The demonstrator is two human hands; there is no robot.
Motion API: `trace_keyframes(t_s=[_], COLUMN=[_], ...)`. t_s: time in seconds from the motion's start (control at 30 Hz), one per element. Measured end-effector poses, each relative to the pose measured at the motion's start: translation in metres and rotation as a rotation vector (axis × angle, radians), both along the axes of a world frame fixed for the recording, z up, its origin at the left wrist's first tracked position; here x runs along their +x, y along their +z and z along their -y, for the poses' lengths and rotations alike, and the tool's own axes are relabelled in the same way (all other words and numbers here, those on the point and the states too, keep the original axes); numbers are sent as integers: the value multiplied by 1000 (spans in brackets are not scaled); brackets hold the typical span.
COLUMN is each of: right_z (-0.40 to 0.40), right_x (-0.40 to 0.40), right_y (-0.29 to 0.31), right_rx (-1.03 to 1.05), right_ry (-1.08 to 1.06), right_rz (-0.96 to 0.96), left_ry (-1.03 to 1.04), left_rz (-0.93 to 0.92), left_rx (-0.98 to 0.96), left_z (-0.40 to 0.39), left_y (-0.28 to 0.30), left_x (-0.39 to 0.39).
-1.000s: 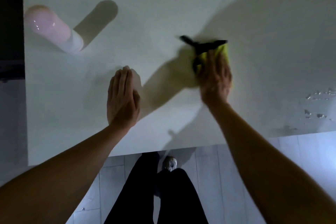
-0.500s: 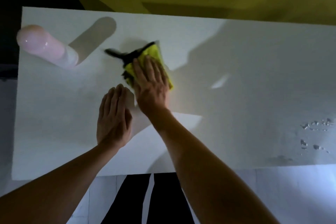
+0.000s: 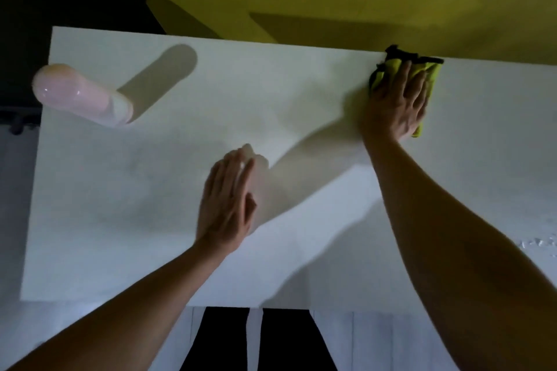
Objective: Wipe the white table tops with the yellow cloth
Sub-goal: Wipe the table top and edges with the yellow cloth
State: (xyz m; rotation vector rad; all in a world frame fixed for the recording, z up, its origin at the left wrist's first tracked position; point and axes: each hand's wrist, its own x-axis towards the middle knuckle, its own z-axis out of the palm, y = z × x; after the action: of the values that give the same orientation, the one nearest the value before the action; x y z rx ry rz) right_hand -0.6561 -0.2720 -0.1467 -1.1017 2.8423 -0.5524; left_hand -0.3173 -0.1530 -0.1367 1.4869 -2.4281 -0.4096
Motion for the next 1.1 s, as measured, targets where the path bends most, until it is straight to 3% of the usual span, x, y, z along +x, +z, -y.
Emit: trace_keyframes(t_s=[0.07, 0.13, 0.23, 0.3, 0.37, 0.47, 0.6, 0.73, 0.83, 0.97, 1.1], right_z=[10, 22, 40, 43, 41, 36, 20, -23, -51, -54, -80], right_x=[22, 66, 145, 181, 185, 146, 26, -113, -171, -129, -4], right_y=[1, 1, 4, 14, 20, 13, -6, 12, 18, 18, 8], right_rx=[-2, -3, -165, -30, 90, 35, -156, 114, 127, 126, -14], right_ry=[-2, 156, 608, 1000, 1155, 1070, 592, 215, 102, 56, 382], right_rz=[5, 31, -18, -138, -204, -170, -96, -58, -11, 10, -18], left_ry=[-29, -6, 24, 31, 40, 34, 19, 25, 38, 32, 32], left_rz=[-20, -5, 48, 87, 98, 75, 69, 67, 72, 79, 56], left_rx=[24, 35, 27, 13, 4, 11, 8, -2, -21, -48, -44], left_z=[-4, -9, -12, -12, -11, -11, -10, -12, -13, -15, -24], left_y=[-1, -2, -5, -5, -6, -5, -4, -6, -8, -11, -11], left_x=[-23, -40, -45, -45, -46, -48, -48, -49, -50, -50, -55])
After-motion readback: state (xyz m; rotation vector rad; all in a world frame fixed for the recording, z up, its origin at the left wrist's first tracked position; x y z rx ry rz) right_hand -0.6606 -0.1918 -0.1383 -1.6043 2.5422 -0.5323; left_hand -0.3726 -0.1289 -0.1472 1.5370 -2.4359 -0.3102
